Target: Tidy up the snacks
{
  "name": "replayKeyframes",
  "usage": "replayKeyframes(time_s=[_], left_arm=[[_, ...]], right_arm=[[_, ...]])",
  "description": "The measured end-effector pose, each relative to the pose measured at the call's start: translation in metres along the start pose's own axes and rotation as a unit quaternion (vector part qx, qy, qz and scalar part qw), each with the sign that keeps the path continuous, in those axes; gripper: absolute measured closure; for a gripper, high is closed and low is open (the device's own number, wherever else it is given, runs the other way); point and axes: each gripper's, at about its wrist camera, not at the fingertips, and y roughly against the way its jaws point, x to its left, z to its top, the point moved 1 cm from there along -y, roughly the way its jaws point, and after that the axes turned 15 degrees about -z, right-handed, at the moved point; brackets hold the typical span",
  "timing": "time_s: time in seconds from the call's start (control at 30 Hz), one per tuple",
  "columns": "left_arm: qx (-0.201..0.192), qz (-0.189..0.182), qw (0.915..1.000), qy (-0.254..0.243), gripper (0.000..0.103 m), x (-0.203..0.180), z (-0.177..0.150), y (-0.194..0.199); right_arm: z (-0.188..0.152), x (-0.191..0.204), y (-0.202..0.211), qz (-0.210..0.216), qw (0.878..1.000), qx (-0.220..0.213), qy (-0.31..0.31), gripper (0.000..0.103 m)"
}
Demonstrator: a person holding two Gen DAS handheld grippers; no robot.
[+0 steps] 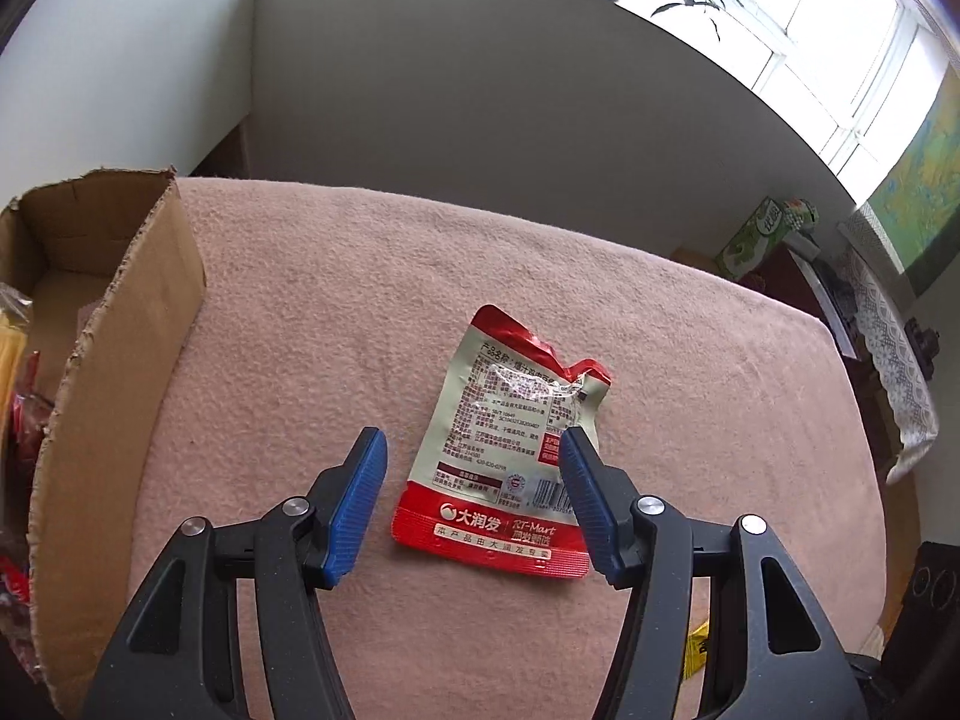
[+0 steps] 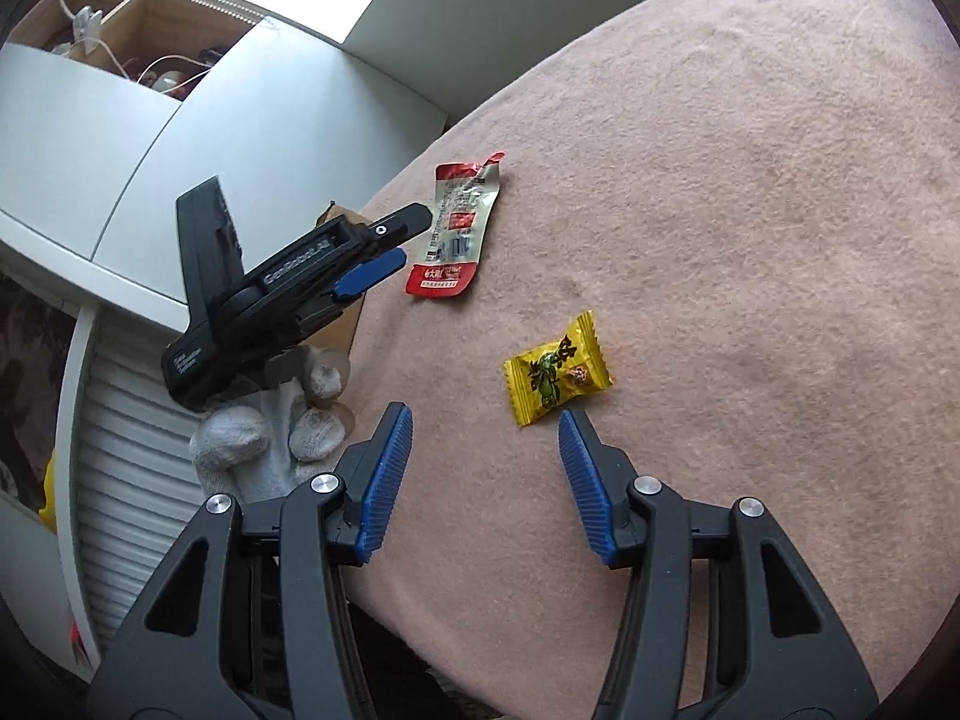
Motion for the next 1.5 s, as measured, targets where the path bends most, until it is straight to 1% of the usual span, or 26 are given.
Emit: replayKeyframes(time_s=[0.1,0.13,0.27,0.37,0.47,0.6,0.63,0.73,0.77,0.8,0.87,0.93,1.03,1.1,1.13,1.23,1.33,1.43,1.5], left_arm=[[-0.014,-0.009,0.9999,0.005,0.043,0.003,0.002,0.006],[-0.017,-0.010,0.9998,0.005,0.040,0.008,0.001,0.011],[-0.015,-0.027,0.9994,0.012,0.039,0.009,0.001,0.005],[-0.008,-0.025,0.9996,0.004,0.039,0.004,0.001,-0.003],[-0.005,-0.017,0.9998,-0.005,0.039,0.005,0.002,-0.002],[-0.013,-0.014,0.9998,-0.011,0.039,0.005,0.006,0.003],[-0.014,-0.012,0.9997,-0.019,0.037,0.003,0.006,0.003],[-0.007,0.001,0.9988,-0.048,0.032,-0.007,0.004,-0.003],[-0.004,0.006,0.9982,-0.059,0.032,-0.011,0.003,-0.006],[0.001,0.012,0.9976,-0.068,0.032,-0.014,0.001,-0.010],[0.008,0.025,0.9957,-0.088,0.031,-0.021,-0.001,-0.017],[0.012,0.040,0.9932,-0.108,0.028,-0.026,-0.003,-0.022],[0.020,0.061,0.9892,-0.131,0.027,-0.029,-0.005,-0.029],[0.028,0.077,0.9866,-0.141,0.026,-0.030,-0.007,-0.037],[0.029,0.078,0.9863,-0.143,0.022,-0.030,-0.007,-0.039],[0.032,0.078,0.9855,-0.147,0.022,-0.031,-0.008,-0.042],[0.023,0.075,0.9838,-0.161,0.022,-0.037,-0.009,-0.040],[0.035,0.083,0.9825,-0.163,0.022,-0.037,-0.009,-0.048],[0.041,0.084,0.9827,-0.160,0.021,-0.038,-0.008,-0.052]], right_arm=[[0.012,0.002,-0.008,-0.012,1.000,-0.005,-0.014,0.050],[0.016,0.005,-0.010,-0.021,1.000,-0.009,-0.014,0.050],[0.029,0.023,-0.020,-0.067,0.997,-0.021,0.017,0.050],[0.030,0.038,-0.030,-0.116,0.991,-0.032,0.052,0.050],[0.023,0.053,-0.035,-0.166,0.980,-0.048,0.101,0.050],[0.012,0.069,-0.042,-0.224,0.959,-0.068,0.159,0.050],[0.010,0.071,-0.043,-0.235,0.954,-0.071,0.170,0.050],[0.006,0.075,-0.045,-0.267,0.940,-0.081,0.196,0.055],[0.005,0.075,-0.045,-0.275,0.937,-0.083,0.201,0.056],[0.004,0.075,-0.045,-0.278,0.935,-0.084,0.204,0.056],[0.005,0.072,-0.042,-0.277,0.936,-0.083,0.203,0.056],[0.006,0.066,-0.039,-0.279,0.936,-0.084,0.199,0.056],[0.009,0.060,-0.035,-0.273,0.939,-0.084,0.191,0.059],[0.009,0.060,-0.033,-0.271,0.940,-0.084,0.188,0.059],[0.009,0.060,-0.033,-0.272,0.940,-0.084,0.188,0.059],[0.004,0.063,-0.032,-0.278,0.937,-0.087,0.193,0.059],[0.004,0.062,-0.031,-0.274,0.939,-0.087,0.190,0.059],[0.004,0.060,-0.030,-0.270,0.941,-0.086,0.186,0.059],[0.004,0.061,-0.030,-0.272,0.940,-0.086,0.187,0.059]])
